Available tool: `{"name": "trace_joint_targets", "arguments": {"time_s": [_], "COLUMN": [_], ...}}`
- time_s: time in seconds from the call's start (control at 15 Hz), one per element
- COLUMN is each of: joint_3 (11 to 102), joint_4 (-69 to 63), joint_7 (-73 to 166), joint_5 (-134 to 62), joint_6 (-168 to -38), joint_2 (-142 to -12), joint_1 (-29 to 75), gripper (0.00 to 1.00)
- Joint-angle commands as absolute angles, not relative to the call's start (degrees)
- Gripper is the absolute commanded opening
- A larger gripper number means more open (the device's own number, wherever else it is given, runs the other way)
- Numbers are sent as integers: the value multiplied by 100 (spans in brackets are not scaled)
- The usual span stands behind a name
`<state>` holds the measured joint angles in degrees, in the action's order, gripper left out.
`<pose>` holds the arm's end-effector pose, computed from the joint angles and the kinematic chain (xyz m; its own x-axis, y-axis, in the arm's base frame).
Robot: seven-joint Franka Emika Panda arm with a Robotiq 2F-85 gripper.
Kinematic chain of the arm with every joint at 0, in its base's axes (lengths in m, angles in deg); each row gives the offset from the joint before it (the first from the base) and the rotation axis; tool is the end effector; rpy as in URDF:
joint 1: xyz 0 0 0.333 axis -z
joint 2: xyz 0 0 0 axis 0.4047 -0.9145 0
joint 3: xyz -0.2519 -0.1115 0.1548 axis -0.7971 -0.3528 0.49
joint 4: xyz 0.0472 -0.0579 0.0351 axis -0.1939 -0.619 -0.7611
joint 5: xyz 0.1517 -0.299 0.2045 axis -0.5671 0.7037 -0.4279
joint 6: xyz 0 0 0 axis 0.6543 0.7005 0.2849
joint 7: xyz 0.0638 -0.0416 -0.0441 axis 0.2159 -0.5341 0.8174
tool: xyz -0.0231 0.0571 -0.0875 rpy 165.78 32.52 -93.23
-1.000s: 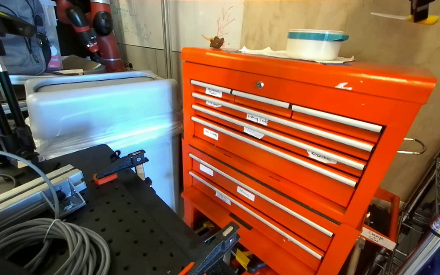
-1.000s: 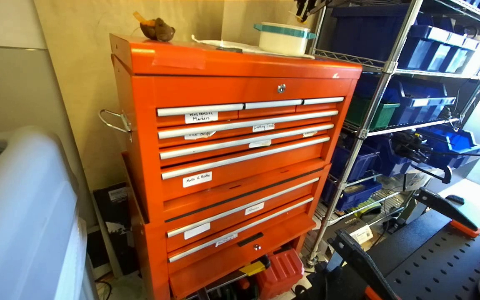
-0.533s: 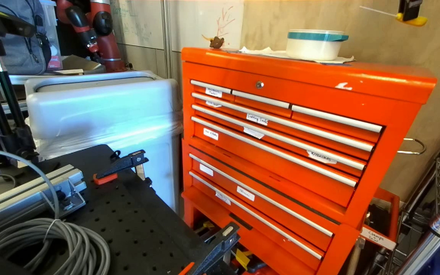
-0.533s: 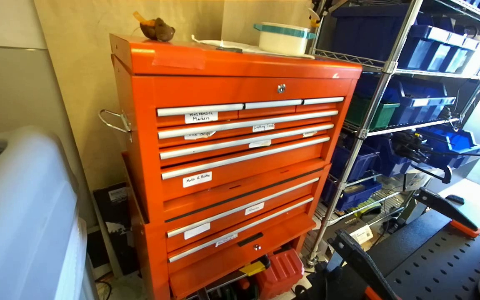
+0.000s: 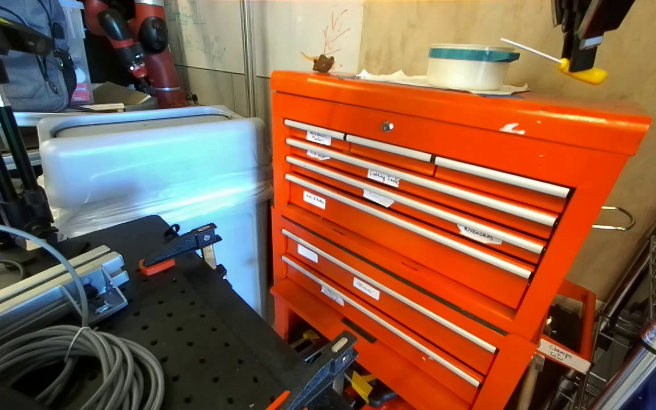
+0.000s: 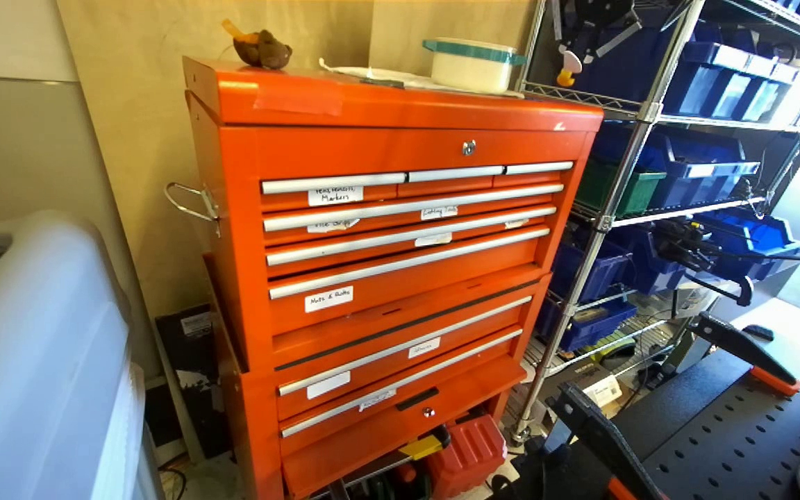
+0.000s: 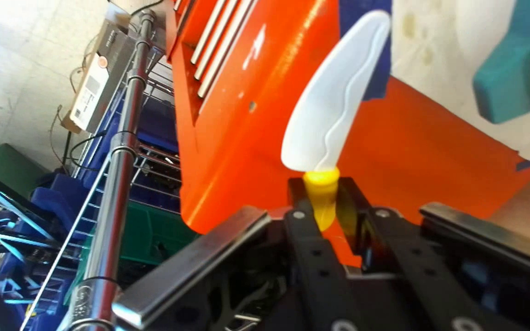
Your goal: Move the yellow knife forward
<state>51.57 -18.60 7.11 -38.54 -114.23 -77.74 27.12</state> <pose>0.6389 -0.1341 0.3897 0.5229 -0.7990 0.2969 -0.7809 -0.5887 -0.2089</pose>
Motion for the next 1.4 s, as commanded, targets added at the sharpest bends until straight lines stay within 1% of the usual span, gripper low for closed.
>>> {"name": "trace_joint_targets", "arguments": {"time_s": [0.0,0.2,0.53,0.93,1.33], "joint_3": [4928,4695,4416,3878,3968], "joint_4": [-2588,-2909,-3050,-2658,-2644], "joint_7": [631,500,107,-660,-576], "joint_5": [-3435,-2812,-2138,-1634,-1755], "joint_6": [-12001,-12819,-13711,-13882,-13897], "joint_2": [-7391,-7364,-7622,-8204,-8179], "joint_1": [2572,2450,2279,1953,1878], "gripper": [5,5,5,5,5]}}
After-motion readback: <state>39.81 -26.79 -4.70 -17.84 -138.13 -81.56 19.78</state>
